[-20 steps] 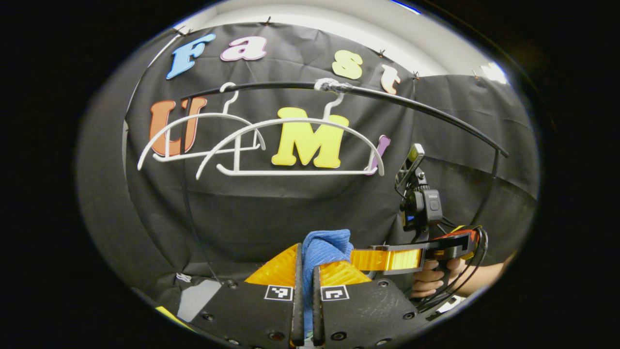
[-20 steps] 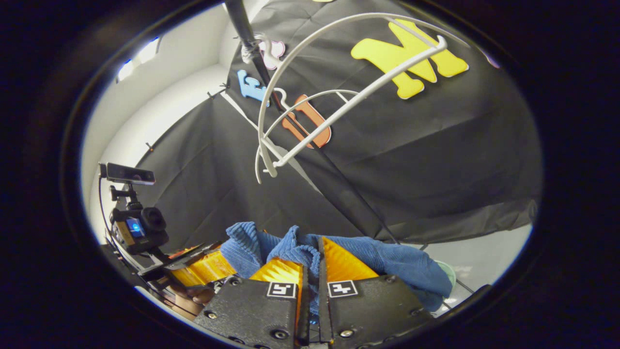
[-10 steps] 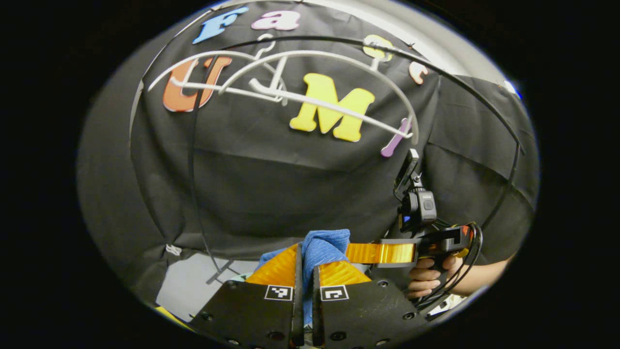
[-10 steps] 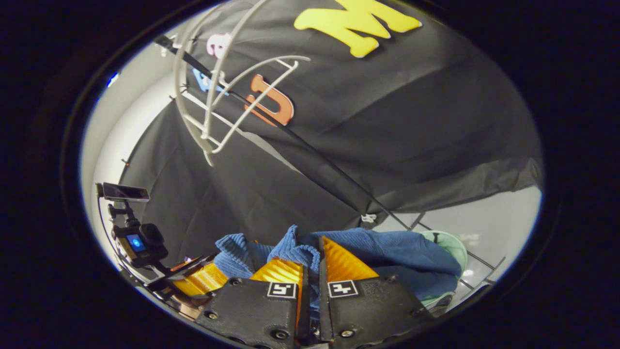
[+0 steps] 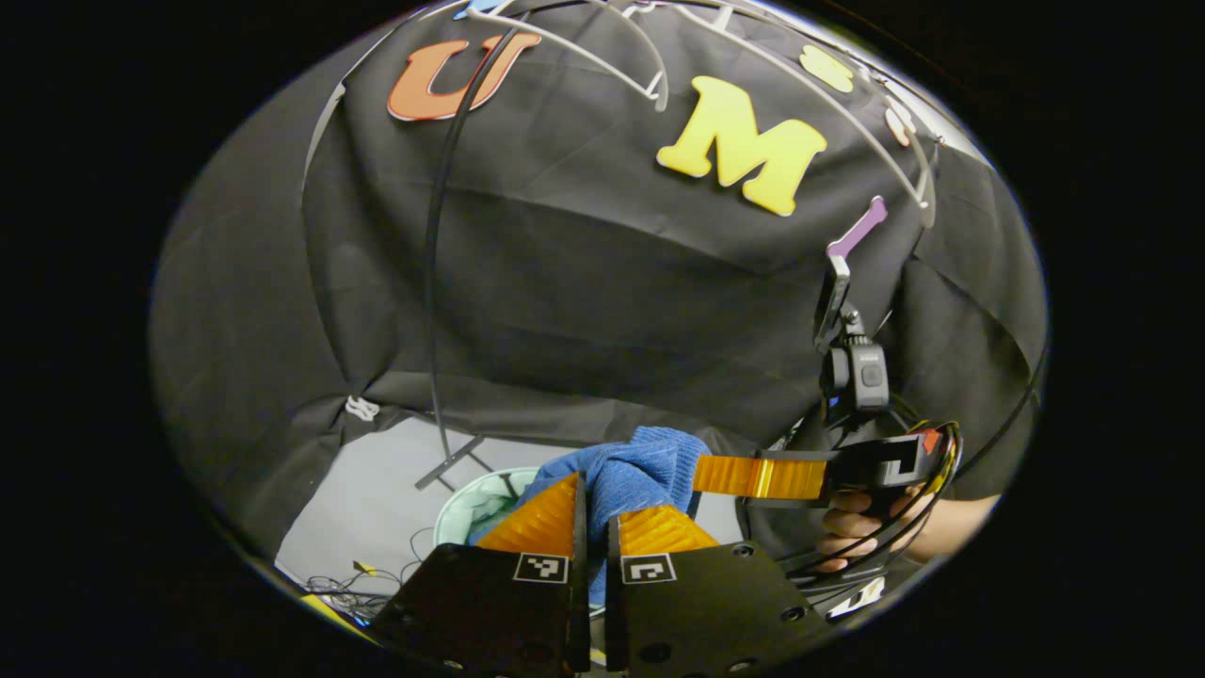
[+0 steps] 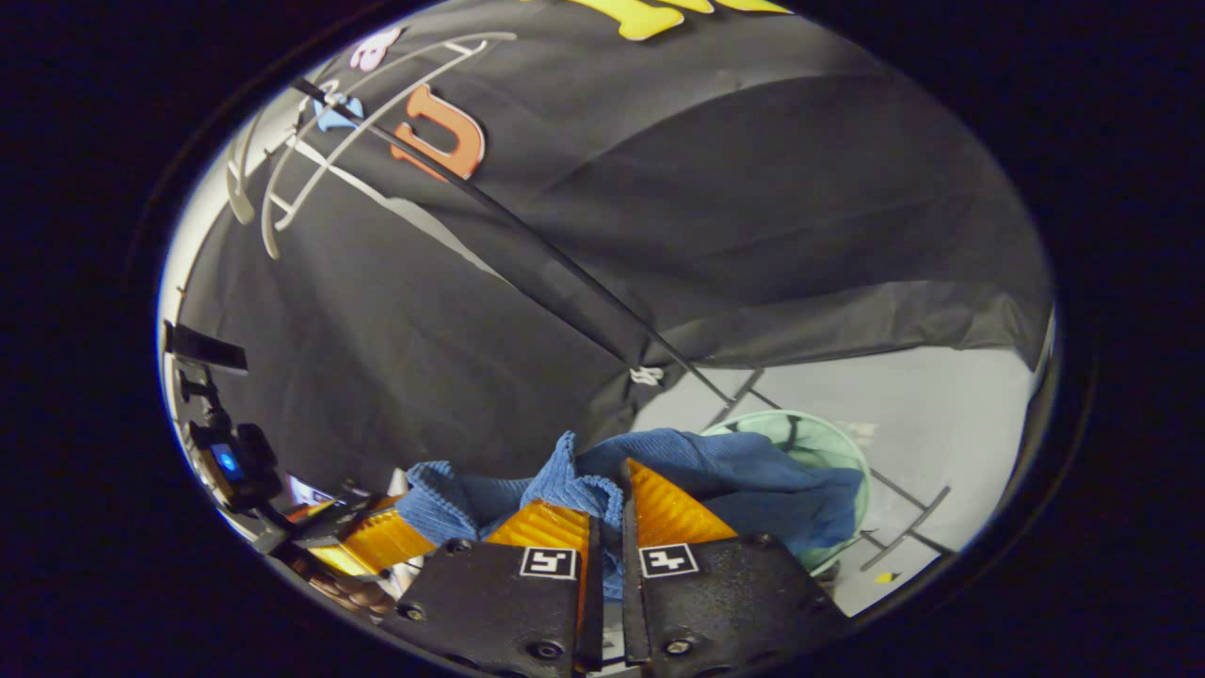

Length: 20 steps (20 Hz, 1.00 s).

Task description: Grasp the clothes on the hanger with both hands and then place them into the laundry hamper below.

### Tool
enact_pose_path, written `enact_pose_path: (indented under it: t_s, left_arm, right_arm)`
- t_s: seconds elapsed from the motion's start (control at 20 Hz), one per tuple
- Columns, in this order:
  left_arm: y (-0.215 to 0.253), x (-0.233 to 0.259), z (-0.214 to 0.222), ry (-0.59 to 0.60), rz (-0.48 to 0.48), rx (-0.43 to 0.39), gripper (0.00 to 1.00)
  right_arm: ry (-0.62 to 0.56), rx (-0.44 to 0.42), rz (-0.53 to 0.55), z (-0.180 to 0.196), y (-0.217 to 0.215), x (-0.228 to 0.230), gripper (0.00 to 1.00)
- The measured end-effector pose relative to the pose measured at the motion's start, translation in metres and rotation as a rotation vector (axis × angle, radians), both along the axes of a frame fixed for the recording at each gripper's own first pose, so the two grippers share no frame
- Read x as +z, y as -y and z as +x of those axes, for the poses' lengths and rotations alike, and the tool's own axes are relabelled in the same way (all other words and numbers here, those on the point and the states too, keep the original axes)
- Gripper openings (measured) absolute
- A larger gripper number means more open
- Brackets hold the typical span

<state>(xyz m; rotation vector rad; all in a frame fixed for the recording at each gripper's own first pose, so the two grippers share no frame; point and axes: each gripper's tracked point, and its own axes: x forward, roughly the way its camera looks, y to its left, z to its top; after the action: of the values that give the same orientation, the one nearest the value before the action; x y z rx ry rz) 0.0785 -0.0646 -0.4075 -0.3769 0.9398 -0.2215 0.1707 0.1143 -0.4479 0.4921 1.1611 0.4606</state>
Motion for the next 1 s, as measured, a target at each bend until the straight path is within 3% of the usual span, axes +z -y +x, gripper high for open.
enact_pose_path:
  t_s: [0.15,0.25,0.35,0.4,0.45,0.6,0.65,0.75,0.8,0.9,1.0]
  left_arm:
    - [-0.005,-0.028,-0.003,-0.071,0.050,0.024,0.06]
    - [-0.004,-0.045,-0.013,-0.163,0.072,0.028,0.07]
    - [0.000,-0.058,-0.026,-0.240,0.063,0.020,0.16]
    - [0.000,-0.059,-0.027,-0.254,0.059,0.024,0.31]
    - [0.000,-0.063,-0.025,-0.267,0.054,0.023,0.37]
    - [-0.006,-0.065,-0.035,-0.295,0.085,0.028,0.89]
    - [-0.008,-0.062,-0.041,-0.298,0.099,0.030,0.81]
    - [-0.011,-0.056,-0.048,-0.304,0.120,0.033,0.84]
    - [-0.013,-0.051,-0.051,-0.304,0.128,0.037,0.94]
    - [-0.014,-0.036,-0.049,-0.292,0.143,0.041,1.00]
    - [-0.019,-0.018,-0.052,-0.270,0.162,0.038,0.95]
  right_arm:
    - [-0.004,0.092,-0.159,-0.006,0.010,-0.026,0.17]
    - [-0.028,0.145,-0.284,-0.016,0.023,-0.037,0.28]
    - [-0.036,0.177,-0.343,-0.022,0.033,-0.042,0.39]
    - [-0.033,0.176,-0.352,-0.021,0.035,-0.041,0.44]
    - [-0.034,0.176,-0.362,-0.019,0.036,-0.039,0.47]
    - [-0.025,0.172,-0.417,-0.015,0.049,-0.034,0.72]
    - [-0.016,0.164,-0.437,-0.018,0.054,-0.032,0.73]
    - [0.014,0.140,-0.469,-0.017,0.064,-0.029,0.74]
    - [0.037,0.126,-0.478,-0.016,0.066,-0.026,0.74]
    - [0.093,0.104,-0.492,-0.018,0.073,-0.014,0.74]
    - [0.161,0.079,-0.525,-0.018,0.077,0.003,0.74]
